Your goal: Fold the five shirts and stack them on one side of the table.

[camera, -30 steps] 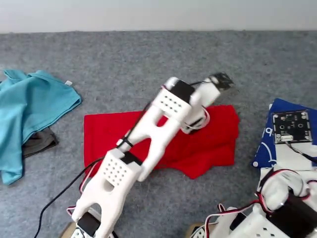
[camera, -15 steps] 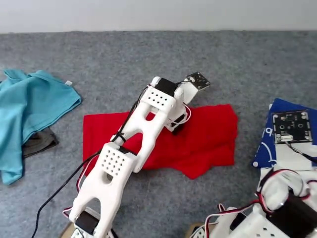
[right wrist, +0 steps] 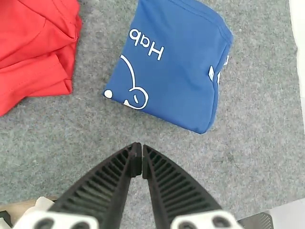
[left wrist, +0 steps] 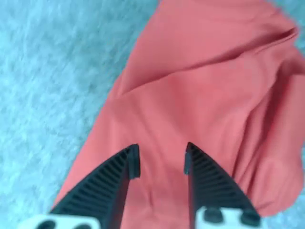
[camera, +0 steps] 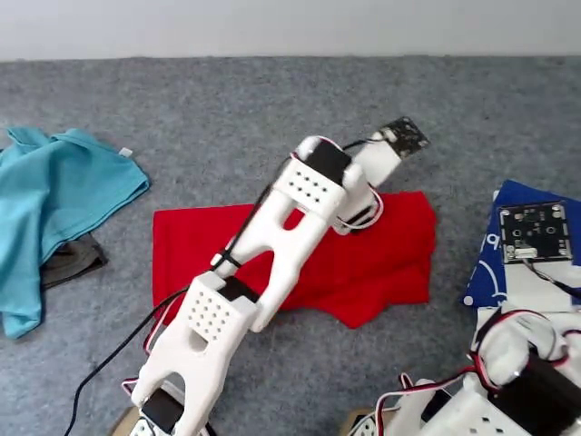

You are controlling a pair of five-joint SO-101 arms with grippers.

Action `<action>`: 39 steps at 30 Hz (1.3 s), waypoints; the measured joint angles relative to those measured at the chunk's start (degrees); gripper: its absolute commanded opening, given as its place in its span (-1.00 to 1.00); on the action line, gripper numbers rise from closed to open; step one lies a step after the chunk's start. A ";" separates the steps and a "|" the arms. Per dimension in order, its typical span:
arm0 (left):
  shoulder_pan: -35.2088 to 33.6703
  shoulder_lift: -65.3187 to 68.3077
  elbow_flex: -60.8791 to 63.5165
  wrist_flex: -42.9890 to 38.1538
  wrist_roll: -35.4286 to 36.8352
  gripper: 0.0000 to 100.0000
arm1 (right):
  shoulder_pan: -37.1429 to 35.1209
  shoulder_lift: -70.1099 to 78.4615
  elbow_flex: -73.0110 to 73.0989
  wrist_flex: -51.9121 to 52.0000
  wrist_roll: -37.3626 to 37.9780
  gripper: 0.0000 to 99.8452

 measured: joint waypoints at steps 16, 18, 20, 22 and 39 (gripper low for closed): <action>8.97 5.45 0.00 -2.11 0.00 -0.69 | 0.00 0.00 0.00 0.00 0.00 -0.97; 8.62 5.45 -0.26 -2.11 0.00 -0.69 | 0.00 0.00 0.00 0.00 0.00 -0.97; 7.47 5.54 -1.49 -2.11 0.00 -0.69 | 0.00 0.00 0.00 0.00 0.00 -0.97; 5.89 5.54 -3.08 -1.93 0.00 -0.69 | 0.00 0.00 0.00 0.00 0.00 -0.97; 11.08 -4.84 4.75 6.68 0.88 -0.55 | 0.00 0.00 0.00 0.00 0.00 -0.97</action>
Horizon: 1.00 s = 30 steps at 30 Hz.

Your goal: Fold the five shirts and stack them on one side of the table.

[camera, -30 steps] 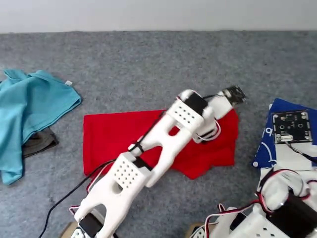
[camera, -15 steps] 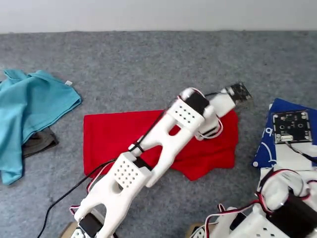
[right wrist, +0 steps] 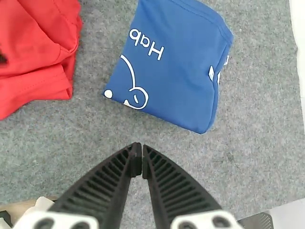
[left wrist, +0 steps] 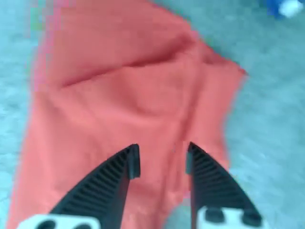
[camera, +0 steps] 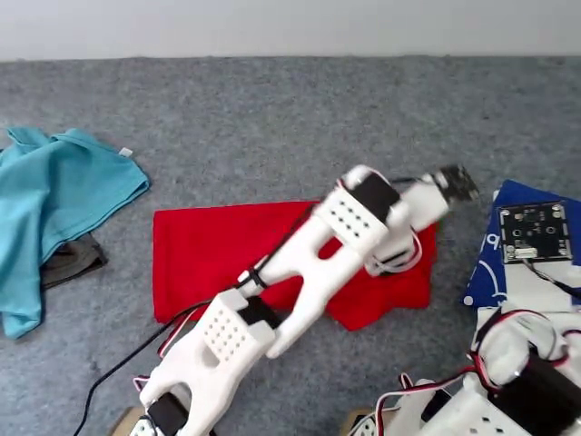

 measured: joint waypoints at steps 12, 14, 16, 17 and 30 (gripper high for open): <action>5.10 0.00 9.32 -0.97 0.00 -0.53 | 0.00 0.00 0.00 0.00 0.00 -0.97; 5.01 2.20 9.32 -2.02 0.00 -0.53 | 0.00 0.00 0.00 0.00 0.00 -0.97; 5.01 3.78 9.32 -2.99 0.09 -0.55 | 0.00 0.00 0.00 0.00 0.00 -0.97; 5.10 4.22 9.32 -3.52 0.09 -0.58 | 0.00 0.00 0.00 0.00 0.00 -0.97; 5.19 4.66 9.32 -6.15 0.26 -0.90 | 0.00 0.00 0.00 0.00 0.00 -0.97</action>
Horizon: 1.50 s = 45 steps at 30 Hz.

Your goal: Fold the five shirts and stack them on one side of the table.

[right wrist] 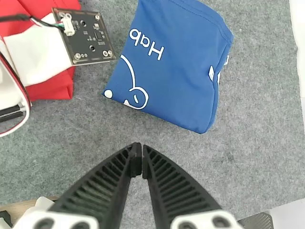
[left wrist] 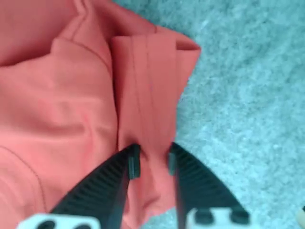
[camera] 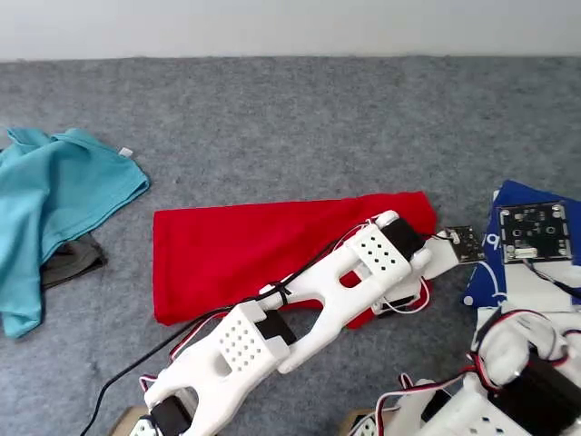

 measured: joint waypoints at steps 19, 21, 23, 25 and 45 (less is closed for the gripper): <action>0.09 -3.96 -6.86 6.15 -0.26 -0.94 | 0.00 0.00 0.00 0.00 0.00 -0.97; -1.58 -3.96 -6.86 5.71 -0.26 -0.94 | 0.00 0.00 0.00 0.00 0.00 -0.97; -3.87 -3.96 -6.86 4.57 -0.26 -0.94 | 0.00 0.00 0.00 0.00 0.00 -0.97; -6.59 -3.96 -6.86 3.08 -0.26 -0.93 | 0.00 0.00 0.00 0.00 0.00 -0.97; -24.88 1.41 -11.52 -3.87 -0.26 -0.56 | 0.00 0.00 0.00 0.00 0.00 -0.97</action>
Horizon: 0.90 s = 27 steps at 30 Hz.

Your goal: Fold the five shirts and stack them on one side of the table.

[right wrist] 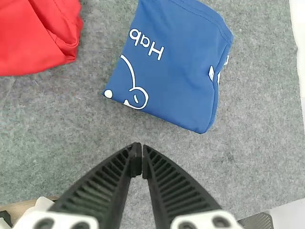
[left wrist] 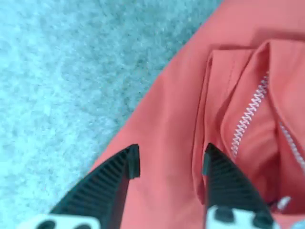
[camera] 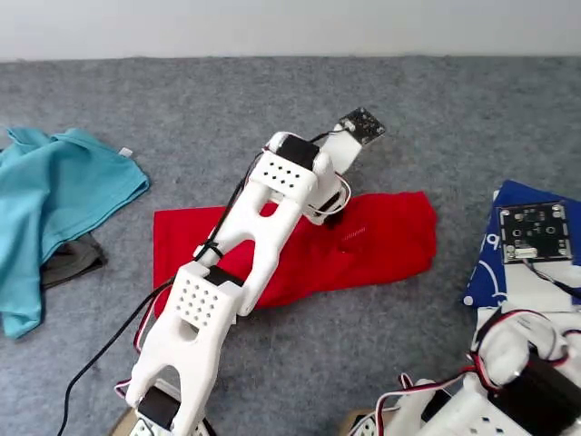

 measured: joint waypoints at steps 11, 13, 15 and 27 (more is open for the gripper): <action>3.52 -2.46 -16.00 10.20 1.23 -0.56 | 0.00 0.00 0.00 0.00 0.00 -0.97; 5.89 -5.54 -13.54 10.20 1.23 -0.56 | 0.00 0.00 0.00 0.00 0.00 -0.97; 8.70 -8.26 -9.58 10.20 1.23 -0.56 | 0.00 0.00 0.00 0.00 0.00 -0.97; 10.90 -8.62 9.14 7.38 1.23 -0.56 | 0.00 0.00 0.00 0.00 0.00 -0.97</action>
